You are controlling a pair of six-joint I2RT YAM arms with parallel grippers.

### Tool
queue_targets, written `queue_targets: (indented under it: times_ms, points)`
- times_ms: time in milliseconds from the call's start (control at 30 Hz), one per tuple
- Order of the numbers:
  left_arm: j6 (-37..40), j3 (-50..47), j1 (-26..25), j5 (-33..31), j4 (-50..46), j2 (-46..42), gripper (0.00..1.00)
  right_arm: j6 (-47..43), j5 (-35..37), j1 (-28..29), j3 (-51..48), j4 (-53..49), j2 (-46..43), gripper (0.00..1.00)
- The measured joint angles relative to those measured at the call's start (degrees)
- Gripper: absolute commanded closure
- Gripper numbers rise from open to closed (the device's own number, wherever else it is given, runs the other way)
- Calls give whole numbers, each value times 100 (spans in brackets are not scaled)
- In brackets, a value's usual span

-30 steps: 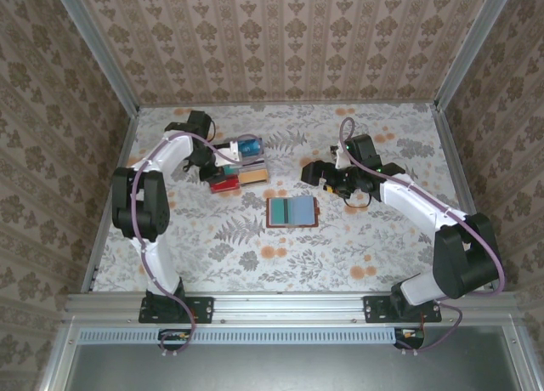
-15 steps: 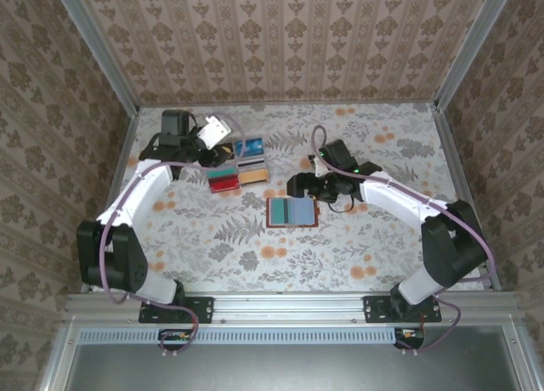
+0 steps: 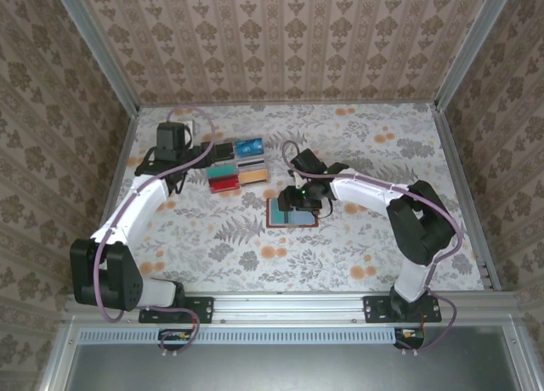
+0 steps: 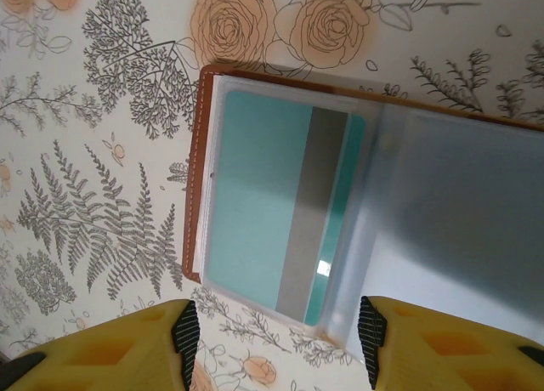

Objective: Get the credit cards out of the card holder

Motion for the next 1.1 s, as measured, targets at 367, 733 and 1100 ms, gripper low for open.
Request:
queue_targets:
  times_ms: [367,733,1100]
  points:
    - [-1029,-70,-101,942,-415,380,31,170,-470,-179,127,328,590,54]
    - [-1980,-61,-1235,1862,-553,1259,51,190,-811,-389,105,612,688,59]
    - [-2931,-83,-2319,2234,50,2028,77,236,-800,-479,-22,612,686,73]
